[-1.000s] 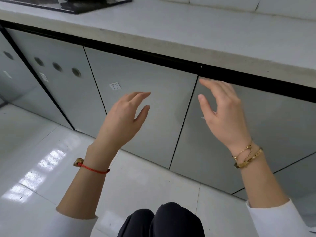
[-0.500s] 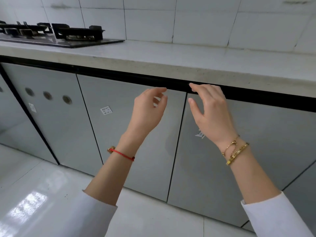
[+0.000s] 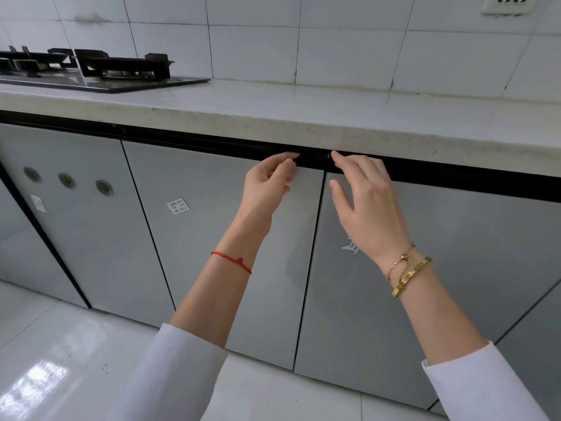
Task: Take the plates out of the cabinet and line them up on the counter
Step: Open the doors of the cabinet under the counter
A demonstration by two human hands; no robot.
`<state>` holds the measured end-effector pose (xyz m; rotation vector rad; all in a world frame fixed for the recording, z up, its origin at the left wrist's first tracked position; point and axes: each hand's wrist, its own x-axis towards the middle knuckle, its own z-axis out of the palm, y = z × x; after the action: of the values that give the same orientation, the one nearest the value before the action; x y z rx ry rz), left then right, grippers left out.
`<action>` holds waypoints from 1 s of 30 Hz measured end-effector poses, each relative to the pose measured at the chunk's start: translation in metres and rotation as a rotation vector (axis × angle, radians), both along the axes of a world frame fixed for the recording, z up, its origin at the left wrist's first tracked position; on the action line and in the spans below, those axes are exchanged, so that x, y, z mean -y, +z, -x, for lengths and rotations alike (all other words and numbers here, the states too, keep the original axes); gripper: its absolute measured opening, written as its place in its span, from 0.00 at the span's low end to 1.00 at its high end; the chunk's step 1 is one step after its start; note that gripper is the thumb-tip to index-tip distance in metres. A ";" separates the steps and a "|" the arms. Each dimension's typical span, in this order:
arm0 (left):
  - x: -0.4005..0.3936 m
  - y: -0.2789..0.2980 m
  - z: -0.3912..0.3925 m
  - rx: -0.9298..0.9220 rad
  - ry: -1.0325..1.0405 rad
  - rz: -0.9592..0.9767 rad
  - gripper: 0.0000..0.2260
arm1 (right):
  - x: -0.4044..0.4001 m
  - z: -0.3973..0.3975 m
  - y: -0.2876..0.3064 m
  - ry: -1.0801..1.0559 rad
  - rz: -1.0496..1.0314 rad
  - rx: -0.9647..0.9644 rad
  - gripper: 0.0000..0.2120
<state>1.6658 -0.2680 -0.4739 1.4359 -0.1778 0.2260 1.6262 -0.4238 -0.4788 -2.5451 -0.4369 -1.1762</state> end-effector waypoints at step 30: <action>-0.054 -0.082 0.144 0.518 0.477 -0.578 0.38 | -0.073 0.093 -0.022 0.449 -0.117 0.052 0.19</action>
<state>1.5213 -0.2142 -0.5563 1.9589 -0.3395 1.0055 1.5328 -0.3513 -0.5003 -2.1638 -0.8699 -1.0598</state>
